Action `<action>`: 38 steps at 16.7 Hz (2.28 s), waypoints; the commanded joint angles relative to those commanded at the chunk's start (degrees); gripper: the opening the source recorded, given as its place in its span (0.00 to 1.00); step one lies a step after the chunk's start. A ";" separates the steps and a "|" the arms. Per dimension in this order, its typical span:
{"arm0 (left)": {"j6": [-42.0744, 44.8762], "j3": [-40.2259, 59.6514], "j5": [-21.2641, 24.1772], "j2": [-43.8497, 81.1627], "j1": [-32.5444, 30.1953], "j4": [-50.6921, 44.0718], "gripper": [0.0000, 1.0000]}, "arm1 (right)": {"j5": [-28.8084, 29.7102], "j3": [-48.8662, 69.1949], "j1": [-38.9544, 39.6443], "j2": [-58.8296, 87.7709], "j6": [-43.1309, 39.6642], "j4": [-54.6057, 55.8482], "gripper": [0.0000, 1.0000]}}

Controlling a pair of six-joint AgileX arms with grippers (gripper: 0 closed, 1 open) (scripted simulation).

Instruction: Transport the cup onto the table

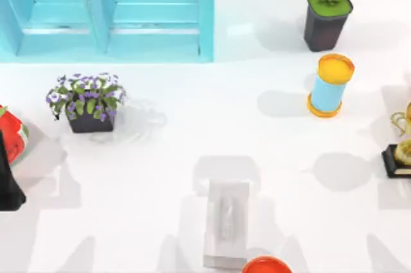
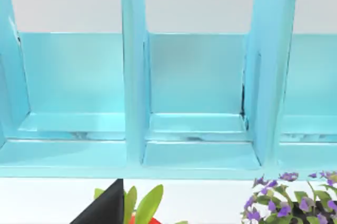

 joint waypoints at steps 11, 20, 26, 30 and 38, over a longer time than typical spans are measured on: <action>0.00 0.00 0.00 0.00 0.00 0.00 1.00 | -0.11 23.03 -14.56 27.25 -14.91 -25.05 1.00; 0.00 0.00 0.00 0.00 0.00 0.00 1.00 | 0.00 58.27 -34.91 76.07 -36.64 -61.93 1.00; 0.00 0.00 0.00 0.00 0.00 0.00 1.00 | -0.25 69.45 -41.05 87.41 -43.29 -71.94 1.00; 0.00 0.00 0.00 0.00 0.00 0.00 1.00 | -0.23 69.38 -40.83 87.28 -43.27 -71.86 1.00; 0.00 0.00 0.00 0.00 0.00 0.00 1.00 | -0.44 59.63 -40.57 90.23 -42.80 -59.28 1.00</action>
